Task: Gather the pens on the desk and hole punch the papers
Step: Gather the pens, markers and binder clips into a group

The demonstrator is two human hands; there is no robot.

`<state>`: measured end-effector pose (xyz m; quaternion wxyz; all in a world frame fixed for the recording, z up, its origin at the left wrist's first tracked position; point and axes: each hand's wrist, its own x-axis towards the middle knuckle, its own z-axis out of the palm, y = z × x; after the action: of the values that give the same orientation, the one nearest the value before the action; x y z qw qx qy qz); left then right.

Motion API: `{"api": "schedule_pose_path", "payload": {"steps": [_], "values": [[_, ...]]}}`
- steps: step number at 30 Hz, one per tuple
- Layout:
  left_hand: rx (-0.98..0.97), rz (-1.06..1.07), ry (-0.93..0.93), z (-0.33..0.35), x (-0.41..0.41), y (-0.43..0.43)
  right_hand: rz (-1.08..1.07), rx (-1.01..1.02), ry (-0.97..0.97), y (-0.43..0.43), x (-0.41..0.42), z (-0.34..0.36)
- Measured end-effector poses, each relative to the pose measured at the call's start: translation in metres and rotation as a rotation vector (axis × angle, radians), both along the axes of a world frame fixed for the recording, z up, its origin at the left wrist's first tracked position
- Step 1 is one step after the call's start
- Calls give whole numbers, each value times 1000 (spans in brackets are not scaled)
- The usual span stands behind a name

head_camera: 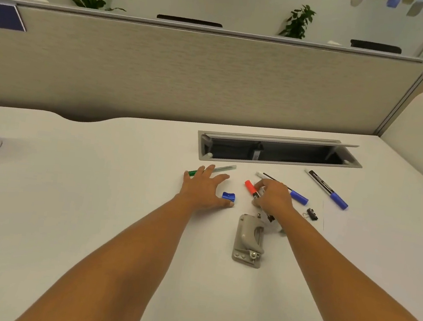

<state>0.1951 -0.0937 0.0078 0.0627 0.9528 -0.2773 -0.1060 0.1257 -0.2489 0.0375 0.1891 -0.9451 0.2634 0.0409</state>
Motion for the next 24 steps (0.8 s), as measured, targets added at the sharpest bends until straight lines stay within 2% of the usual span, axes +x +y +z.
{"api": "schedule_pose_path", "payload": {"steps": [5,10,16,19,24], "values": [[34,9,-17,4,6,-5,-4,41,-48,2,8,-4],[-73,8,-75,9,4,-11,-12,65,-78,4,13,-7],[-207,130,34,14,-1,-6,21,74,-138,10,15,0],[-243,200,23,17,-3,11,43,74,-232,19,15,9],[-236,247,-24,19,-10,54,172,109,-503,51,13,34]]}}
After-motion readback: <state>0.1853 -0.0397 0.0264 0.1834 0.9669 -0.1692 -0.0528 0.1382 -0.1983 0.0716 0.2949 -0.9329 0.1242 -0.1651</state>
